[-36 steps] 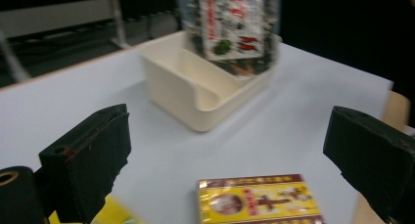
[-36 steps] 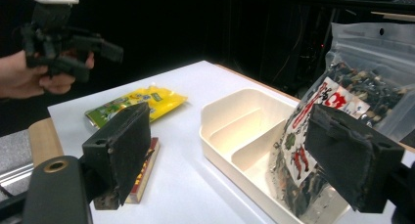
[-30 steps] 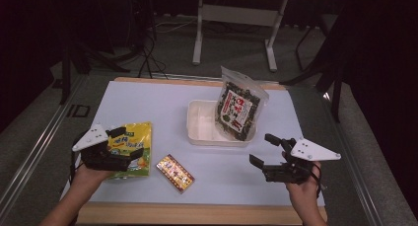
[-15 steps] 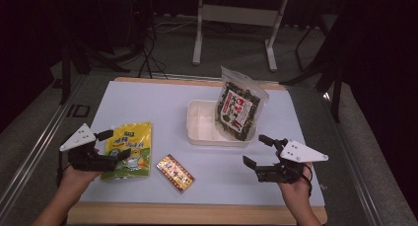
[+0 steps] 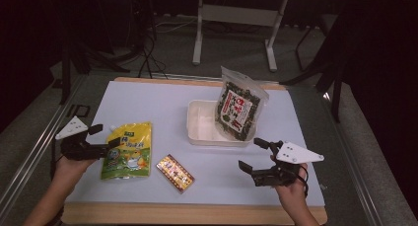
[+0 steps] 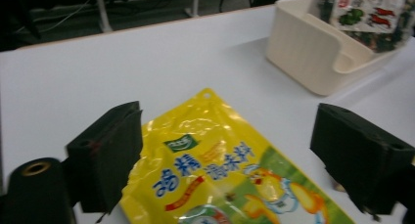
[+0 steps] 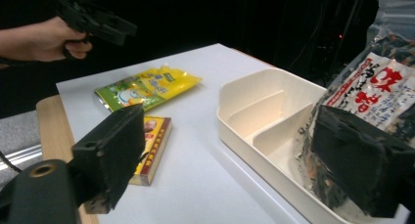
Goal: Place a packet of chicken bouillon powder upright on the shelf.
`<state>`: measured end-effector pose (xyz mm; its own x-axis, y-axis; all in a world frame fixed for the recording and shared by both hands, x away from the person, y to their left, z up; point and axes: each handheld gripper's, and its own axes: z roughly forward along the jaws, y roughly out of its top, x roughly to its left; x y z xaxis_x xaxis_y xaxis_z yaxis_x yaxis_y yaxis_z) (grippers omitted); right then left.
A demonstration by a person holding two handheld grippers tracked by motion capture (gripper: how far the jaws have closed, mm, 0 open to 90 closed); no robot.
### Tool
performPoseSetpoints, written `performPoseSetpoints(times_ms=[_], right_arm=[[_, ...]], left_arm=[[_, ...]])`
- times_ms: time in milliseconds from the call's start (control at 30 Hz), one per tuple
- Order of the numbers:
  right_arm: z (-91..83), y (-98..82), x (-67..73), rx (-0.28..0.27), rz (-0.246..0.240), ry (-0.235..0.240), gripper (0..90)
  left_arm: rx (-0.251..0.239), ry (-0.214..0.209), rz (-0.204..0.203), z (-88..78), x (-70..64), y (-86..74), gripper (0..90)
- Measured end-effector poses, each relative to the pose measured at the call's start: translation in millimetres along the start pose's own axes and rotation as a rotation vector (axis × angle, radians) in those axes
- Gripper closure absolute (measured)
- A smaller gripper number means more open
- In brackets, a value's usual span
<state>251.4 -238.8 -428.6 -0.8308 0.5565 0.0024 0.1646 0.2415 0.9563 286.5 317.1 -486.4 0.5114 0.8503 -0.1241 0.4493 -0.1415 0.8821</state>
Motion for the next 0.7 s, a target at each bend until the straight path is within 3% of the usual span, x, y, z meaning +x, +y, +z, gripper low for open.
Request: performPoseSetpoints(times_ms=[100,200,233,367,467,533,700], right_arm=[[0.3,1.6,1.8,-0.009,-0.009,-0.026,10.2],[-0.1,1.8,2.8,-0.013,-0.012,-0.009,10.2],[1.4,1.3,4.9,-0.005,-0.031,-0.009,10.2],[3.3,0.6,6.8,0.007,-0.036,-0.008,10.1],[3.4,0.3,6.8,0.006,-0.039,-0.001,10.1],[3.2,0.0,6.5,0.005,-0.039,0.008,10.1],[3.8,-0.6,7.6,0.013,-0.045,0.012,10.1]], left_arm=[[0.02,0.028,-0.03,6.3,13.4,-3.9,15.0],[0.04,0.035,-0.046,10.8,20.2,-6.6,18.4],[0.075,0.053,-0.058,17.9,26.4,-10.5,21.1],[0.119,0.086,-0.082,26.6,33.9,-15.8,23.8],[0.137,0.095,-0.097,30.1,37.6,-18.1,28.9],[0.161,0.079,-0.132,35.7,44.8,-22.5,32.4],[0.202,0.069,-0.168,44.5,52.8,-29.7,35.9]])
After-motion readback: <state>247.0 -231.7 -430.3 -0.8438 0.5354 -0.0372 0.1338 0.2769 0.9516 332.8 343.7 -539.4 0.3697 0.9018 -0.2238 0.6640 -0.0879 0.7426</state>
